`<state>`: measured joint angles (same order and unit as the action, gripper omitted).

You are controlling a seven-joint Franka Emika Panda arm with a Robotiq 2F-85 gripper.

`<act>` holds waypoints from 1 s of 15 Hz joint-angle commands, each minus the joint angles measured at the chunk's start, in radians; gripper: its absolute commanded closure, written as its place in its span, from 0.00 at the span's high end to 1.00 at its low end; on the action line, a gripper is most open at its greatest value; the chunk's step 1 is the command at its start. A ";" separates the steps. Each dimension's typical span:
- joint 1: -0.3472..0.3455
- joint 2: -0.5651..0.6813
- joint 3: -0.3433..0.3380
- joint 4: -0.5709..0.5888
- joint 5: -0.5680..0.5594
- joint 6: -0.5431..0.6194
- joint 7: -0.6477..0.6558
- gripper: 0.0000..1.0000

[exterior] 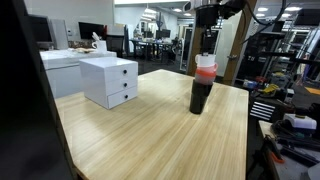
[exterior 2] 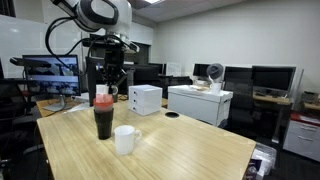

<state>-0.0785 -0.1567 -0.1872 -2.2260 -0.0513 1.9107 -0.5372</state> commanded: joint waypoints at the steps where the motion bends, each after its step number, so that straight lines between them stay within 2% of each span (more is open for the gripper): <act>1: -0.010 -0.022 0.011 -0.053 -0.011 0.028 0.030 0.32; 11: -0.011 -0.024 0.013 -0.079 -0.017 0.021 0.048 0.97; 15: -0.016 -0.029 0.012 -0.095 -0.030 0.059 0.075 1.00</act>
<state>-0.0785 -0.1594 -0.1859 -2.2815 -0.0527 1.9186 -0.5016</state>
